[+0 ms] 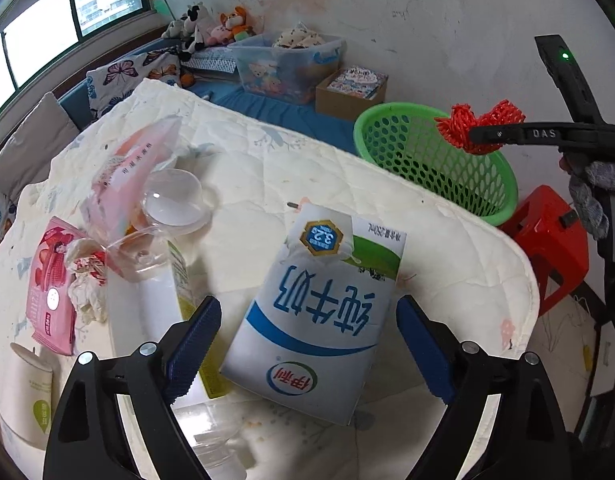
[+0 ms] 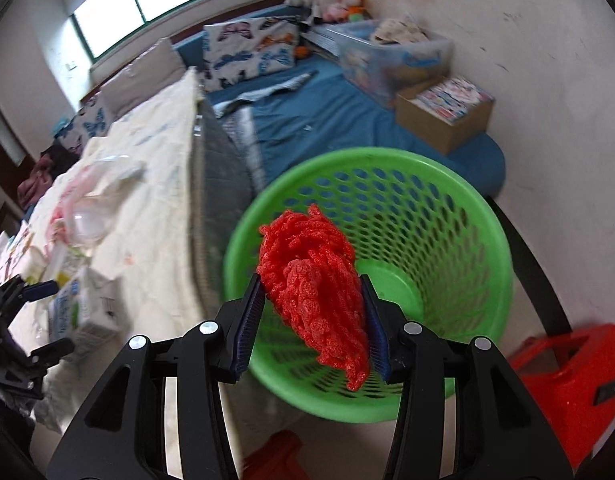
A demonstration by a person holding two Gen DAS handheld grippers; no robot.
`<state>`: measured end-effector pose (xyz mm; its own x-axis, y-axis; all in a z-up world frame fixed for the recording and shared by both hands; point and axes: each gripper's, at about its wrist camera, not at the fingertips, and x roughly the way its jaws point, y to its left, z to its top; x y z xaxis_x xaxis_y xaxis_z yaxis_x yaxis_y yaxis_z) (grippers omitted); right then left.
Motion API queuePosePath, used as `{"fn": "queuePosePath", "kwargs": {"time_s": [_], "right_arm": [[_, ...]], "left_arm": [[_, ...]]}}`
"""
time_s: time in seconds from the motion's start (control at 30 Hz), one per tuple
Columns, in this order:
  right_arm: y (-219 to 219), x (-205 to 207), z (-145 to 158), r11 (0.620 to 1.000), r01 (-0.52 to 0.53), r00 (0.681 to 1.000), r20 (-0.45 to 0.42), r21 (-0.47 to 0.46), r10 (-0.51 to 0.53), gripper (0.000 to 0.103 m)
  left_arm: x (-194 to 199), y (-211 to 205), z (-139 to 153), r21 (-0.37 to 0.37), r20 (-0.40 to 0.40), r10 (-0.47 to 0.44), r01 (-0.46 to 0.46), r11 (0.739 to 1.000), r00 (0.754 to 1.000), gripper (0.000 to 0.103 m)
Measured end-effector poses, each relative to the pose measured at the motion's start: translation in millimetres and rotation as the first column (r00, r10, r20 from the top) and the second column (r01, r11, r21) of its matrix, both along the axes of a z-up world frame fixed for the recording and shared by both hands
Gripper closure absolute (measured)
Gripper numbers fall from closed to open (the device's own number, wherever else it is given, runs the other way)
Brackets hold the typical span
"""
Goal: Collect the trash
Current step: 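Drop the red mesh net into the basket with the right tool while the left tool grasps the milk carton, then carry the white milk carton over the basket and open the left tool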
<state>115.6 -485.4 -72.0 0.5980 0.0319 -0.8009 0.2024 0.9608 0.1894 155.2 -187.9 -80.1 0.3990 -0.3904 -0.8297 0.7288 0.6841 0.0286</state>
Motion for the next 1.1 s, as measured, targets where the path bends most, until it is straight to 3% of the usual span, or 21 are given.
{"fn": "queuePosePath", "kwargs": {"time_s": [0.13, 0.37, 0.47, 0.67, 0.9, 1.1], "right_arm": [[-16.6, 6.3, -13.9, 0.999, 0.040, 0.999, -0.024, 0.008, -0.040, 0.054], [-32.6, 24.4, -33.2, 0.996, 0.075, 0.996, -0.052, -0.052, -0.078, 0.052], [-40.4, 30.8, -39.1, 0.994, 0.089, 0.994, -0.056, -0.066, -0.093, 0.046], [-47.2, 34.4, -41.3, 0.990, 0.108, 0.993, -0.034, -0.087, -0.111, 0.033], [-52.9, 20.2, -35.3, 0.989, 0.121, 0.993, -0.006, -0.082, -0.122, 0.033], [-56.5, -8.5, -17.6, 0.988, 0.131, 0.991, 0.044, -0.084, -0.128, 0.031]], "left_arm": [[-0.2, -3.5, -2.6, 0.005, -0.007, -0.002, 0.002, 1.000, 1.000, 0.028], [-2.6, -3.0, -0.5, -0.008, 0.004, 0.009, -0.009, 1.000, 1.000, 0.034], [-2.1, -1.5, 4.5, -0.023, 0.005, 0.020, -0.020, 1.000, 1.000, 0.037], [-0.4, -1.2, 17.0, -0.066, -0.001, 0.037, -0.037, 0.997, 0.999, 0.038], [2.1, -17.1, 41.3, -0.110, 0.015, 0.018, -0.016, 0.994, 1.000, 0.038], [7.3, -57.7, 54.0, -0.120, 0.035, -0.042, 0.046, 0.992, 0.998, 0.038]]}}
